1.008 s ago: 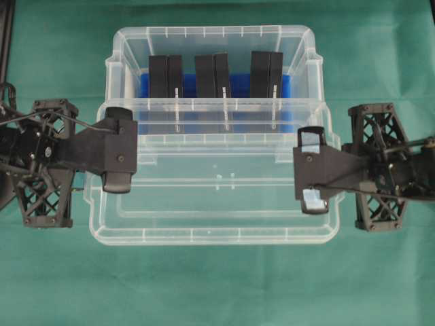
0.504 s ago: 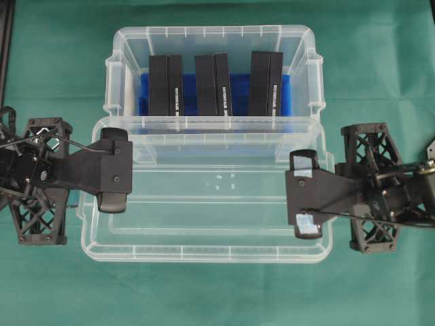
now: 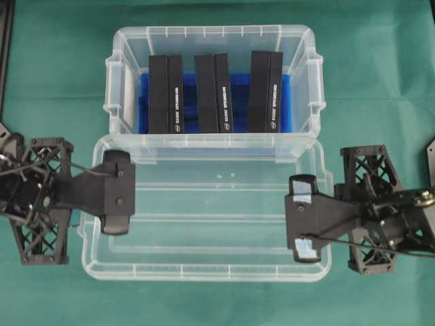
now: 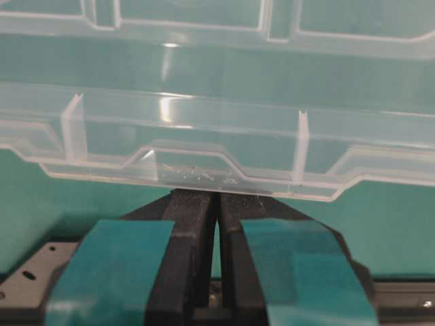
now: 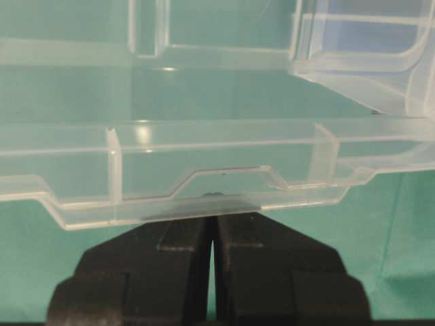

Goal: Clamp the lid of the box with both arms, then lift and open it.
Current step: 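Carry the lid toward the front of the table with both grippers, then lower the lid onto the table in front of the box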

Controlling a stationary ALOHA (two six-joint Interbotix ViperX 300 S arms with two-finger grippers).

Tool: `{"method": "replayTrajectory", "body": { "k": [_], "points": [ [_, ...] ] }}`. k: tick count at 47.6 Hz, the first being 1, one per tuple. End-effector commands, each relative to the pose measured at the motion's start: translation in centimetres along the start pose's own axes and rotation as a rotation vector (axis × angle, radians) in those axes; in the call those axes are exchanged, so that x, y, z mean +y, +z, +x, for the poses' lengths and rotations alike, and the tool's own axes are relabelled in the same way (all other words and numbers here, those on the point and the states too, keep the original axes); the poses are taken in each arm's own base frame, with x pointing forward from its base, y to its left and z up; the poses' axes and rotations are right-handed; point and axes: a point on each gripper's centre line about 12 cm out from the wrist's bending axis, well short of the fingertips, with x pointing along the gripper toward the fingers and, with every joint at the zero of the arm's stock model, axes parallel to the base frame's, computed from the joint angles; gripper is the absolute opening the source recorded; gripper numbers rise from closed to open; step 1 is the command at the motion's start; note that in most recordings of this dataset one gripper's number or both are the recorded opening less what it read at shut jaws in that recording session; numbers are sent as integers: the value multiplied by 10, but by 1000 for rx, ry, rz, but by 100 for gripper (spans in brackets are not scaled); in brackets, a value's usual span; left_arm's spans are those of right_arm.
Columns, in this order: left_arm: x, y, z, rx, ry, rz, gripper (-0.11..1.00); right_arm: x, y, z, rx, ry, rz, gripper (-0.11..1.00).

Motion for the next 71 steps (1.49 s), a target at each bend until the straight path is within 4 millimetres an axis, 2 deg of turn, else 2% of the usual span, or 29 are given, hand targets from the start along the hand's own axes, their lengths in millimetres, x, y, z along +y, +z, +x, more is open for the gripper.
{"method": "replayTrajectory", "body": {
  "k": [1,13,36,52,71],
  "points": [
    [-5,9,-7,-61,-17,-13,1,3,14,-18,-79,22,21,0],
    [-15,6,1,-57,-25,-19,1,15,13,-8,-55,17,22,0],
    [-17,-5,46,-24,-17,-61,1,33,14,22,-48,33,9,0],
    [-19,-9,81,-19,-21,-61,1,38,0,55,-61,65,31,0],
    [-23,-7,113,-23,-30,-63,1,38,-32,99,-27,92,102,0]
  ]
}}
